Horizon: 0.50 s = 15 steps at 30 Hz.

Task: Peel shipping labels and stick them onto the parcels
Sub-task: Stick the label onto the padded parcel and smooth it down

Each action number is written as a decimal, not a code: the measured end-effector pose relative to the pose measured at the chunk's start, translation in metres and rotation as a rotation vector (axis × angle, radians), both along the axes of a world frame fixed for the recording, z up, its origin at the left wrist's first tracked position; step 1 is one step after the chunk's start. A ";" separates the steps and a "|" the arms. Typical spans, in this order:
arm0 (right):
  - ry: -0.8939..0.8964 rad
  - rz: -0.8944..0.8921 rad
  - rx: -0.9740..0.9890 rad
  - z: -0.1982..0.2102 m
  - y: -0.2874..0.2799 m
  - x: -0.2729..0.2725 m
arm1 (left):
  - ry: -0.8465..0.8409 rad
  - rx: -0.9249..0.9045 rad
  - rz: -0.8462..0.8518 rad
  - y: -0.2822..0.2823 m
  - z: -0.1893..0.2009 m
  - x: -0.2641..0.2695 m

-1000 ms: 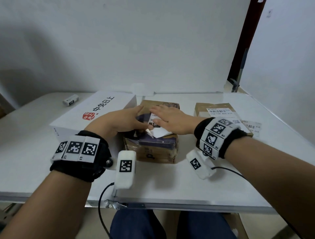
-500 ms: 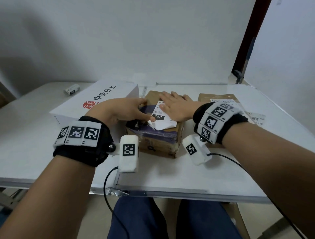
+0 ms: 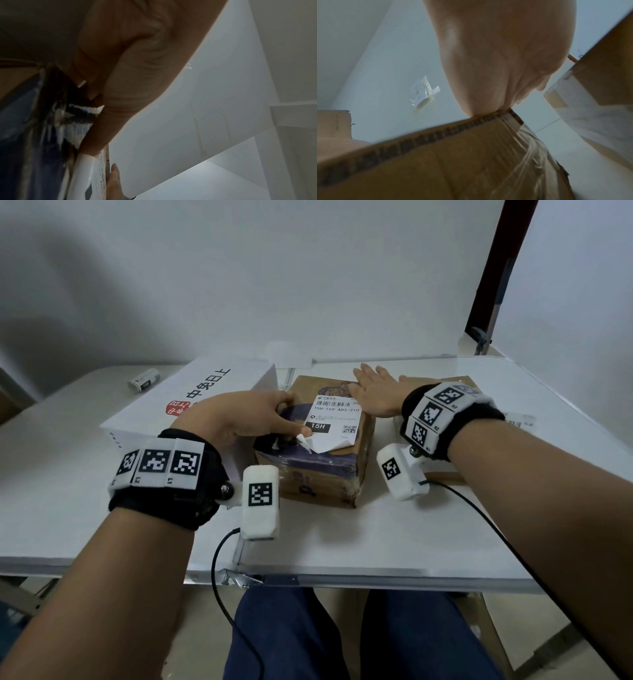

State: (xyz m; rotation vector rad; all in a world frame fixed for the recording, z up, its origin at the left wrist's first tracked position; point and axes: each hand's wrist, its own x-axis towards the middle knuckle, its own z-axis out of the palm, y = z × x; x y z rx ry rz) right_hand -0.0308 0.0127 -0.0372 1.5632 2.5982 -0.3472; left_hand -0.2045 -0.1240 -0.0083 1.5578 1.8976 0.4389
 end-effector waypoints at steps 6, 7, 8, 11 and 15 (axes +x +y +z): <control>0.043 -0.011 -0.011 -0.003 0.002 0.008 | -0.083 -0.001 -0.013 -0.001 -0.002 0.001; 0.045 -0.013 -0.009 -0.003 0.001 0.010 | -0.079 -0.002 -0.010 -0.001 -0.001 0.002; 0.041 -0.016 -0.003 -0.002 0.000 0.012 | -0.070 0.008 -0.001 -0.002 0.000 0.003; 0.028 -0.035 0.041 0.005 -0.004 0.024 | -0.023 0.022 -0.006 -0.003 0.000 0.000; 0.161 0.027 0.046 0.027 -0.024 0.024 | -0.182 -0.065 -0.049 -0.002 -0.004 -0.007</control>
